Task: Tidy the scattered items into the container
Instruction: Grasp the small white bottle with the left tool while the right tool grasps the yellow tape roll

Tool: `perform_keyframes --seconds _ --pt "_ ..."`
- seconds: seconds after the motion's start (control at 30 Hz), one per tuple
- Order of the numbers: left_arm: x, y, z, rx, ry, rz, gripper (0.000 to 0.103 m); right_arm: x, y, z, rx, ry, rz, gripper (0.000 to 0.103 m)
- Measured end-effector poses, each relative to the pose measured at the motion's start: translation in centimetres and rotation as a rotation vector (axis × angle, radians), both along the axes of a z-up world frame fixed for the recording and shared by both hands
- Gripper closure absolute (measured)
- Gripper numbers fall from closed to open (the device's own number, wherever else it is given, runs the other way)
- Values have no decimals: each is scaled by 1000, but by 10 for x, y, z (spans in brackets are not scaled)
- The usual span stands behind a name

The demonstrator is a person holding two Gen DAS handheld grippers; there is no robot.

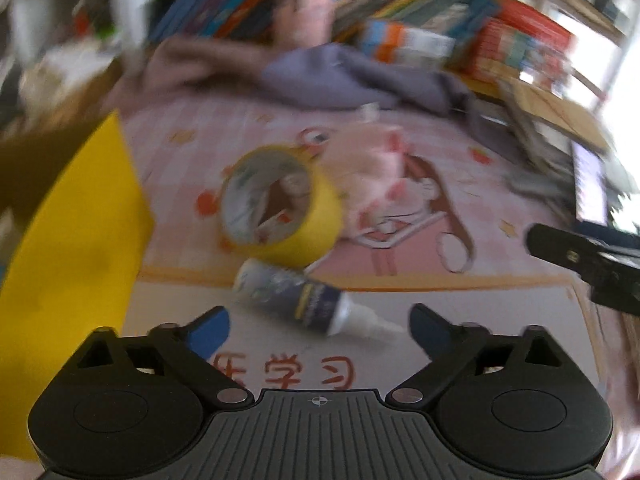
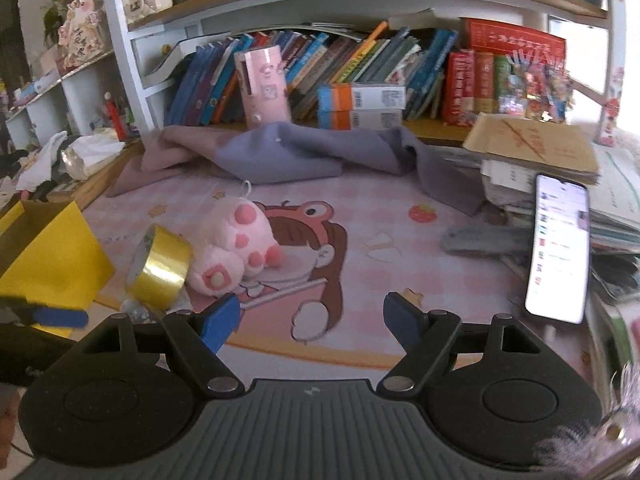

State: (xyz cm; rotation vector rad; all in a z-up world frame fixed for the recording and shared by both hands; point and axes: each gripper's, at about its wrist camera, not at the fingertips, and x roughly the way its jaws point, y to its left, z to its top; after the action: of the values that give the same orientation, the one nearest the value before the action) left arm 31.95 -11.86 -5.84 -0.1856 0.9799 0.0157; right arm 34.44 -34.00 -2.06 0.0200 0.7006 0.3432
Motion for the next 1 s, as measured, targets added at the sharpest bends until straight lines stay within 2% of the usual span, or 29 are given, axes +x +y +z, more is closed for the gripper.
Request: perform_keyframes --seconds 0.13,0.3,0.33,0.37,0.4,0.6,0.67,0.73,0.83,0.9,1.0 --pt "10 11 -15 -67 46 117 14 15 7 -6 9 11 29 25" --pt "26 8 -24 -71 34 169 14 35 17 -16 27 27 58 25" --pt "29 8 -26 -72 35 180 17 39 20 -18 34 29 64 25" --pt "32 7 -28 -69 38 187 25 44 23 -20 42 31 70 25" --pt "34 7 -30 -65 44 188 29 49 27 -21 54 31 76 25" --pt "30 4 -31 -30 14 150 37 74 46 -24 119 23 102 25" --pt "30 6 -29 -20 19 134 49 77 52 -23 143 26 113 25" --pt "27 9 -29 -5 23 120 57 77 58 -23 180 43 144 24" --pt "20 14 -28 -8 19 96 63 79 68 -26 303 146 218 24" --pt "17 13 -27 16 21 71 66 81 74 -30 375 215 243 25" --pt "15 12 -26 42 26 37 67 85 87 -34 399 262 243 25"
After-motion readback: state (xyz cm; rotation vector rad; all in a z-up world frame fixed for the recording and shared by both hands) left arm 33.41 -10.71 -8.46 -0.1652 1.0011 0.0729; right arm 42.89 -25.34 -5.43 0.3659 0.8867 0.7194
